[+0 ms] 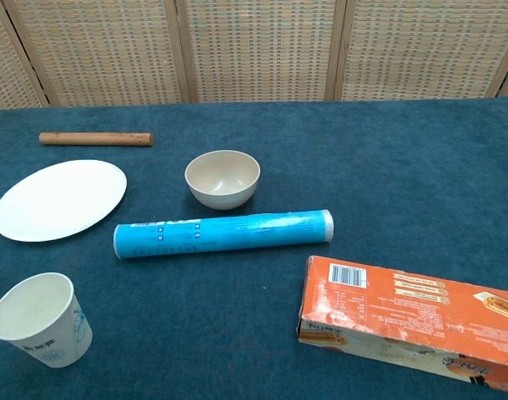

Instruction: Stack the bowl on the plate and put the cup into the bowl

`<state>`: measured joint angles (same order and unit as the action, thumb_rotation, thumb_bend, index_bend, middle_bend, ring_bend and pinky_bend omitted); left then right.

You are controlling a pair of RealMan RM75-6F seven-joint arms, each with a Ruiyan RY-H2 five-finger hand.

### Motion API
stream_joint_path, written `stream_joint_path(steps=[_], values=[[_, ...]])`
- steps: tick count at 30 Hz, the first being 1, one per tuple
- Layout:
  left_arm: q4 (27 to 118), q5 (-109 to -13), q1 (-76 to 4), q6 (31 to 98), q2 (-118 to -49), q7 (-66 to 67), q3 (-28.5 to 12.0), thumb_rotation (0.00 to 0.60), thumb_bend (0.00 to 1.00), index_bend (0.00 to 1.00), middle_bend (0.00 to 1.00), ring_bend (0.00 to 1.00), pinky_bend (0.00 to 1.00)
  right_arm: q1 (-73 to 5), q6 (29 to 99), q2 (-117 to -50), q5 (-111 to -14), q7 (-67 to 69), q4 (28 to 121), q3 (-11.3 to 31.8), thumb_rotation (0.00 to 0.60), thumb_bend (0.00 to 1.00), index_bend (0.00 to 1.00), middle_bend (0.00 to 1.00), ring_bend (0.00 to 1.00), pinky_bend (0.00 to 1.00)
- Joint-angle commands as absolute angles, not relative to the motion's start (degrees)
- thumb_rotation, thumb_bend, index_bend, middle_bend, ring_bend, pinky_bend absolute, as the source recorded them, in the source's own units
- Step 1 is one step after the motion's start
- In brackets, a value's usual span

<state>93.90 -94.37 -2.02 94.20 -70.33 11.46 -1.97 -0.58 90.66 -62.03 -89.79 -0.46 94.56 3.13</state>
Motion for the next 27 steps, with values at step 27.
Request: stream_joint_path(steps=[27], values=[[94.3,-94.8,-2.1,94.1,-70.2,11.5,-1.8,0.600,0.15,0.00,0.00,0.00,0.00,-0.3,91.0,-61.9,-90.1,-0.3,94.7,3.0,0.600,0.17,0.00,0.00,0.00,0.00]])
